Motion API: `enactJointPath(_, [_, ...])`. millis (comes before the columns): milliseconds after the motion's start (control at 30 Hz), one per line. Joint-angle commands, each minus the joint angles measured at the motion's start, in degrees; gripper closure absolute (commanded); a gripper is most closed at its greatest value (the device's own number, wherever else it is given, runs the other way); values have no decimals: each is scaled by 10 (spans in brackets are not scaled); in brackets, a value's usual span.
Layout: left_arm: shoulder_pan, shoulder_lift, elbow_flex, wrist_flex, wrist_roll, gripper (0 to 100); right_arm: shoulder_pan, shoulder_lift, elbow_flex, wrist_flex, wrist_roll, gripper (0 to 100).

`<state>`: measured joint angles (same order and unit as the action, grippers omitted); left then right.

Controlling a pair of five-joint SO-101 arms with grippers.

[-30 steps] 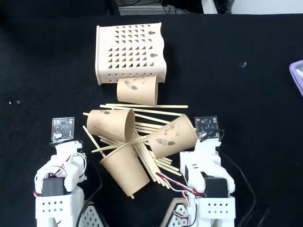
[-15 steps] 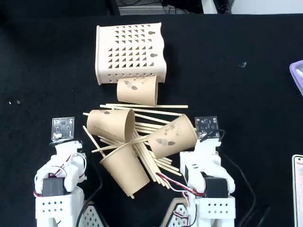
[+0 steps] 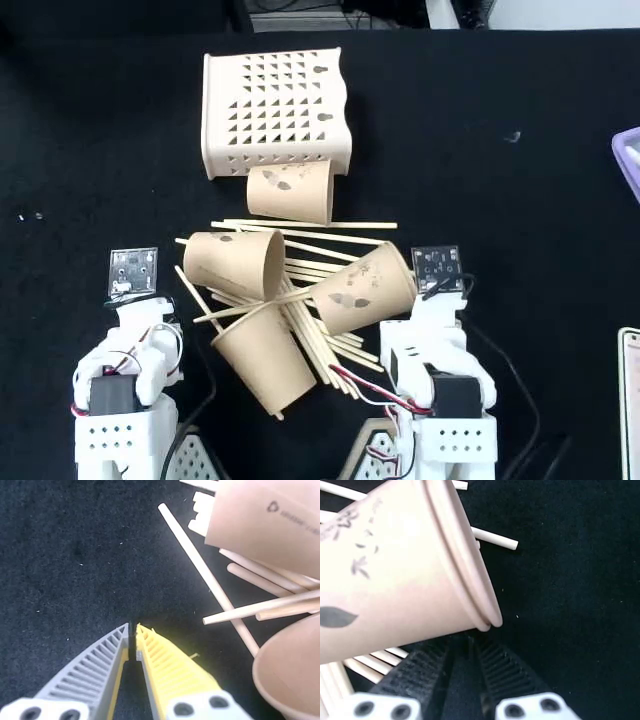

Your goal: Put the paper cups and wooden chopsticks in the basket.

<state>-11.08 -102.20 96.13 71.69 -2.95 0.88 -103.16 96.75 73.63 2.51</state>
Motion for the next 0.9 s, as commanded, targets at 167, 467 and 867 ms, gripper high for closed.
enactJointPath(167, [0,-2,13,2,-4,970,4,-38,-1,4,1,987])
enactJointPath(467, [5,-2,13,2,-4,970,4,-38,-1,4,-3,987])
enactJointPath(867, [-175,-3,-22,-142,-93,970,40,-38,-134,-30,57,986])
